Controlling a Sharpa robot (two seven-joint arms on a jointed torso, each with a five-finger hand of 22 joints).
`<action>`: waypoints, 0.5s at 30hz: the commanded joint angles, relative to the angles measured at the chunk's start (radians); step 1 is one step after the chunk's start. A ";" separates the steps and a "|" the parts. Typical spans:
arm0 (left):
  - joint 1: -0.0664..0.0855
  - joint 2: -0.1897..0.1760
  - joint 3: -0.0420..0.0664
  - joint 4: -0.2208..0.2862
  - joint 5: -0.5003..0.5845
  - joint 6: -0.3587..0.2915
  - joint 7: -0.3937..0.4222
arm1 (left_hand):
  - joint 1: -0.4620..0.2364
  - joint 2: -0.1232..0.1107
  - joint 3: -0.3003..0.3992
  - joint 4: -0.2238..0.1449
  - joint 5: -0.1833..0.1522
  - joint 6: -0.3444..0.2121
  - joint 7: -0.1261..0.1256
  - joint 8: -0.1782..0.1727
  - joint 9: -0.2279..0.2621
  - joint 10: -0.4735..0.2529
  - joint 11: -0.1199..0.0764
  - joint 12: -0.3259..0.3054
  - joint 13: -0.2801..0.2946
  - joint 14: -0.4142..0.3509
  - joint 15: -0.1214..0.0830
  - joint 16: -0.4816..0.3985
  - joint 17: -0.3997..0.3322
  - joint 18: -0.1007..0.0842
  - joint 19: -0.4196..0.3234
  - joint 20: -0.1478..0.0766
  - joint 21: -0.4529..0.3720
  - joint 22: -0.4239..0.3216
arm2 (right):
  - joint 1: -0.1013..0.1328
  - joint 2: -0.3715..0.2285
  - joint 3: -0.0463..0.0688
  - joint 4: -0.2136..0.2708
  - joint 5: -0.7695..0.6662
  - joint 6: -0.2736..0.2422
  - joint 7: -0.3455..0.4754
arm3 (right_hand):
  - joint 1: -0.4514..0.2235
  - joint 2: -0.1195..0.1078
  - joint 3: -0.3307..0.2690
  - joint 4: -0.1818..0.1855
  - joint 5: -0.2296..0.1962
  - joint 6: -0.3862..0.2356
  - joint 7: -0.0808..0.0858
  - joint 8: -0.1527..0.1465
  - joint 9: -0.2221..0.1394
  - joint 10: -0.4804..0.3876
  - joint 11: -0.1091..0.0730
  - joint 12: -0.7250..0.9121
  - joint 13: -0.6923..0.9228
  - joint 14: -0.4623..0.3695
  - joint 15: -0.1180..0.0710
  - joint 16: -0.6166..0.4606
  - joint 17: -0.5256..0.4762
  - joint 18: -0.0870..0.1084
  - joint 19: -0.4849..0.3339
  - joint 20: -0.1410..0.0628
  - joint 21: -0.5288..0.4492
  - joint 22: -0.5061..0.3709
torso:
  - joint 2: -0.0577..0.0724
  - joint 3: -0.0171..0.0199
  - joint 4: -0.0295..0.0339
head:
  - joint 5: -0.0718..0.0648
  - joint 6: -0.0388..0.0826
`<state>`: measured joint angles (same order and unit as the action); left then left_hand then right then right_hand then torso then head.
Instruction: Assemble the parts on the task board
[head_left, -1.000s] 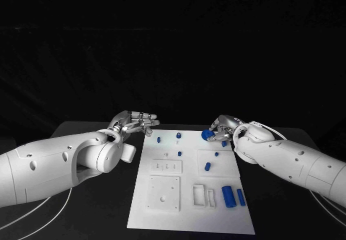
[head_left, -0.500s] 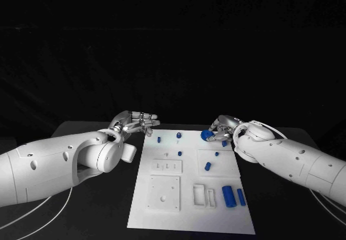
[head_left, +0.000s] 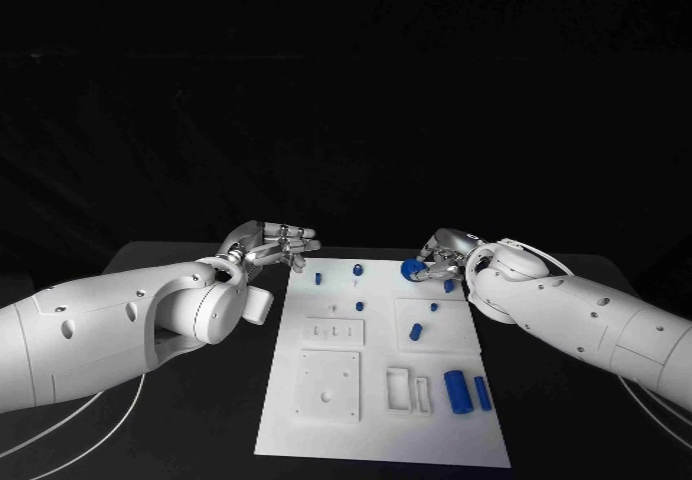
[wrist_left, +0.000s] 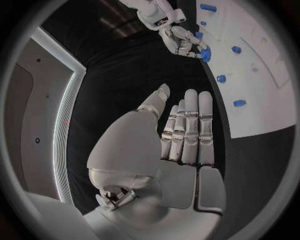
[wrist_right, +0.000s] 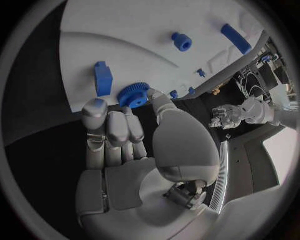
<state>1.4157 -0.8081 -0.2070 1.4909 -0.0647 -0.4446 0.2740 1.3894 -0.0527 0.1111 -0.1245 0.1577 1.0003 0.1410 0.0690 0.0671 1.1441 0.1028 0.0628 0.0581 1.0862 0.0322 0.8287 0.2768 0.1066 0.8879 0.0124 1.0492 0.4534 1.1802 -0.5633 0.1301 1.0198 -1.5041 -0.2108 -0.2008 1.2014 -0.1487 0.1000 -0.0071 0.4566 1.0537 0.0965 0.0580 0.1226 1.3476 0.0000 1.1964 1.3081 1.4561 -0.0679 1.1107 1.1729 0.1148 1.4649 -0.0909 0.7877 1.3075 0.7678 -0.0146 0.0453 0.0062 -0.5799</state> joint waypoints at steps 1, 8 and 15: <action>0.002 0.002 0.001 0.001 -0.005 0.015 0.003 | 0.003 0.002 0.000 -0.007 -0.006 -0.005 0.000 -0.001 0.000 -0.008 0.002 -0.003 0.001 0.004 -0.002 0.000 -0.002 0.015 -0.005 0.001 0.003 -0.001 | -0.011 0.004 -0.007 0.003 -0.024 0.058 -0.022 | 0.004 -0.008 -0.015 0.022 -0.018 0.009 -0.001 0.006 0.004 0.007 -0.002 0.001 0.026 0.006 -0.003 0.004 0.001 0.000 0.057 0.000 0.007 0.075 | 0.000 -0.0002 -0.0007 | 0.000 0.000; 0.002 0.002 0.000 0.001 -0.006 0.015 0.001 | 0.001 0.003 -0.001 -0.008 -0.007 -0.006 0.000 -0.001 0.000 -0.008 0.002 -0.003 0.001 0.004 -0.002 0.000 -0.002 0.015 -0.006 0.001 0.005 -0.004 | -0.010 0.006 -0.007 0.015 -0.087 0.010 -0.062 | 0.011 -0.026 -0.028 0.116 -0.075 0.054 -0.015 0.005 0.020 0.019 -0.011 0.009 0.031 0.007 -0.009 0.007 -0.001 -0.006 0.059 -0.005 0.020 0.076 | 0.000 -0.0002 0.0001 | -0.001 0.001; 0.002 0.003 0.000 0.000 -0.006 0.016 0.000 | 0.001 0.003 -0.001 -0.008 -0.007 -0.006 0.000 -0.001 0.000 -0.008 0.002 -0.003 0.001 0.004 -0.002 0.000 -0.002 0.015 -0.006 0.001 0.005 -0.004 | -0.010 0.012 -0.007 0.027 -0.149 -0.032 -0.099 | 0.016 -0.037 0.015 0.138 -0.123 0.107 -0.031 0.006 0.028 0.037 -0.018 0.017 0.037 0.008 -0.020 0.008 -0.003 -0.019 0.060 -0.016 0.036 0.076 | 0.000 -0.0002 0.0002 | -0.003 0.003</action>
<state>1.4157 -0.8079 -0.2077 1.4900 -0.0654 -0.4438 0.2710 1.3894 -0.0527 0.1083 -0.1273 0.1577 1.0003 0.1410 0.0690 0.0671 1.1441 0.1028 0.0627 0.0579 1.0862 0.0322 0.8287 0.2767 0.1026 0.8880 0.0125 1.0491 0.4504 1.1763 -0.5538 0.1268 1.0448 -1.5861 -0.2386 -0.2533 1.2161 -0.1792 0.1118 0.1310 0.3376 1.1562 0.0665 0.0637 0.1519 1.3782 -0.0161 1.2074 1.3079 1.4658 -0.0822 1.1150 1.1711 0.1130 1.4650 -0.1020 0.8211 1.3075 0.7679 -0.0146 0.0452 0.0042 -0.5777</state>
